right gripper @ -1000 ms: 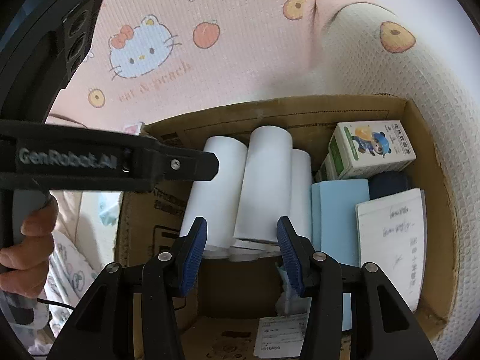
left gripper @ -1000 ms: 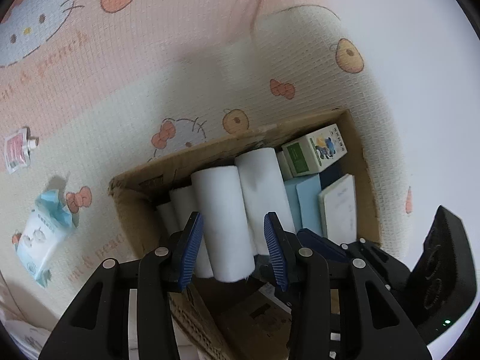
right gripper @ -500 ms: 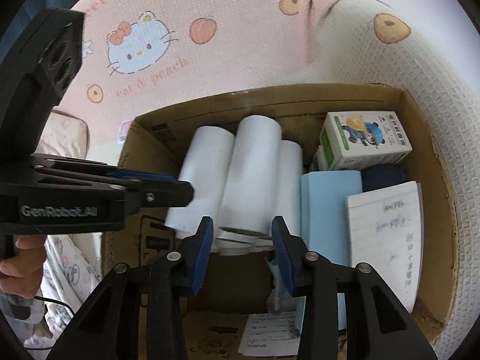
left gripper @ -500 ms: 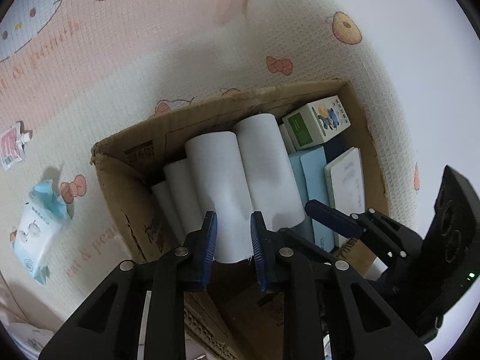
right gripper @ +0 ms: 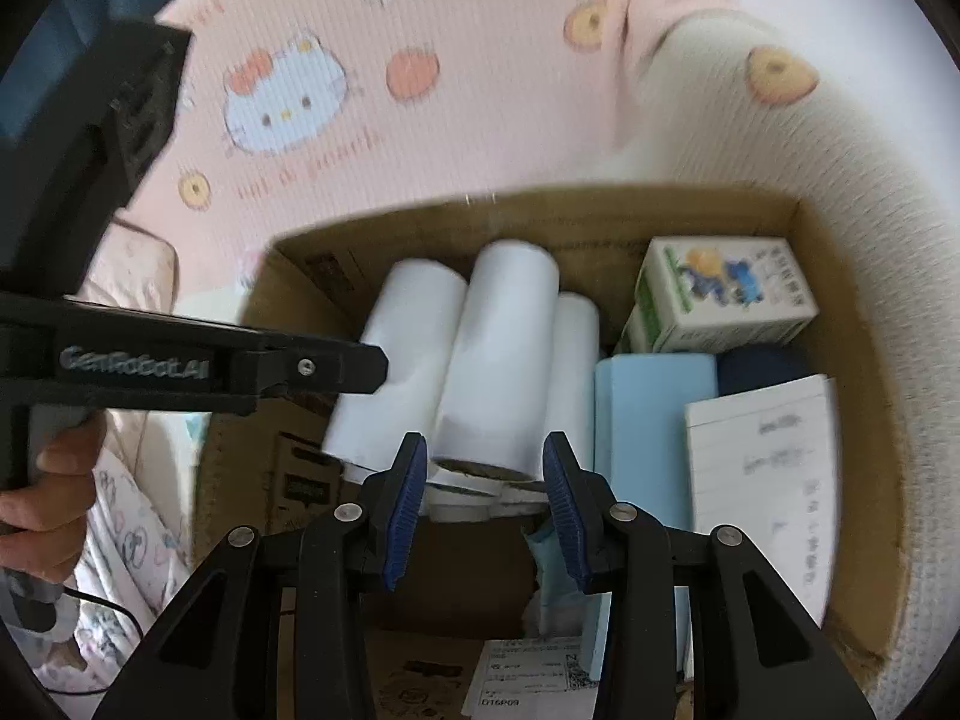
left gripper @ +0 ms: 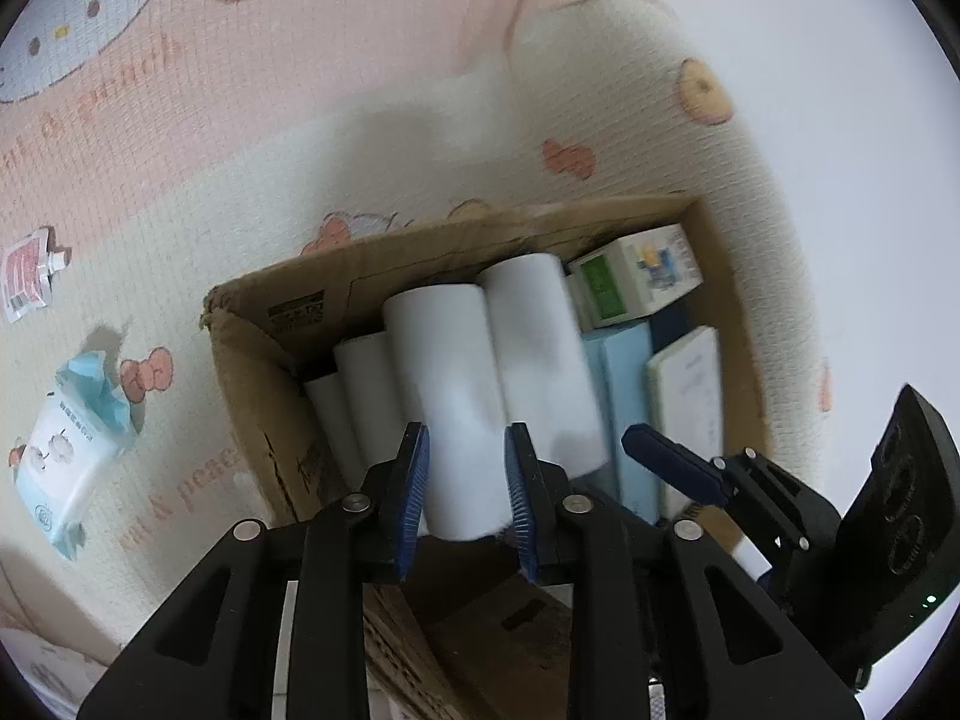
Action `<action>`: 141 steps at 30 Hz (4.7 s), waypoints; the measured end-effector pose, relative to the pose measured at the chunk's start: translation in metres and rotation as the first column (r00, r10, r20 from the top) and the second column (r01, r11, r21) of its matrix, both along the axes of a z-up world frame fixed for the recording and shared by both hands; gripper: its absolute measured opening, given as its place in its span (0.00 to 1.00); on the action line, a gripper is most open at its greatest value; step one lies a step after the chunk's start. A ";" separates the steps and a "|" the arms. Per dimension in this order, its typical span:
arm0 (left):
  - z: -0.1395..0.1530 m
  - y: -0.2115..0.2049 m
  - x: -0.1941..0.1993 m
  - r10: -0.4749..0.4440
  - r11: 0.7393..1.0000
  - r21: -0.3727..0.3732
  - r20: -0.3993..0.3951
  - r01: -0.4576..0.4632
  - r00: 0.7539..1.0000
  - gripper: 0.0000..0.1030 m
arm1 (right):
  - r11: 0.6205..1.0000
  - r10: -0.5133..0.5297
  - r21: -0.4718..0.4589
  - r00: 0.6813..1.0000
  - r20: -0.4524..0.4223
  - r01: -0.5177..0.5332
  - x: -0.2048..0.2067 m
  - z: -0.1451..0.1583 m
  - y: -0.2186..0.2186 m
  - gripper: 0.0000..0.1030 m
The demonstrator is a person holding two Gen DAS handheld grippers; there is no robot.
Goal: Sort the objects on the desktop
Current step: 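Withdraw both open grippers up out of the box, then move both grippers to the blue-and-white wipes pack on the mat, then close both grippers on the wipes pack, then lift the blue-and-white wipes pack with both grippers and carry it over the box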
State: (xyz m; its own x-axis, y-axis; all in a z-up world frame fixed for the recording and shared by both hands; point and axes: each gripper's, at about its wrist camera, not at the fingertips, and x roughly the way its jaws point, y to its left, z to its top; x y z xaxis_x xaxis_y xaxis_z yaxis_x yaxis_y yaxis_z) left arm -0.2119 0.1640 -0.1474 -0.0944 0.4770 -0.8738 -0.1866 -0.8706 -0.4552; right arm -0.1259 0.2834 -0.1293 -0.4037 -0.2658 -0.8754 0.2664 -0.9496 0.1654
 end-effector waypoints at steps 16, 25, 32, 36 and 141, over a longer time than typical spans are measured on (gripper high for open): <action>0.084 -0.054 0.112 0.032 0.942 0.302 -0.519 0.148 0.854 0.60 | 0.999 0.011 0.041 0.934 -0.358 0.004 0.107 0.072 -0.030 0.38; 0.074 -0.118 0.160 0.126 0.972 0.235 -0.475 -0.012 0.871 0.60 | 1.000 -0.018 0.014 0.878 -0.478 0.028 0.153 0.071 -0.056 0.62; 0.068 -0.166 0.172 0.212 0.969 0.217 -0.476 -0.120 0.854 0.60 | 0.986 -0.097 -0.163 0.925 -0.366 0.038 0.157 0.061 -0.071 0.62; 0.055 -0.187 0.173 0.231 0.973 0.101 -0.519 -0.209 0.823 0.60 | 0.978 -0.113 -0.203 0.946 -0.303 0.052 0.147 0.059 -0.083 0.62; -0.097 -0.263 0.145 0.288 0.957 0.020 -0.174 -0.289 0.942 0.49 | 0.982 0.176 -0.093 0.976 0.131 -0.164 0.078 -0.131 -0.233 0.67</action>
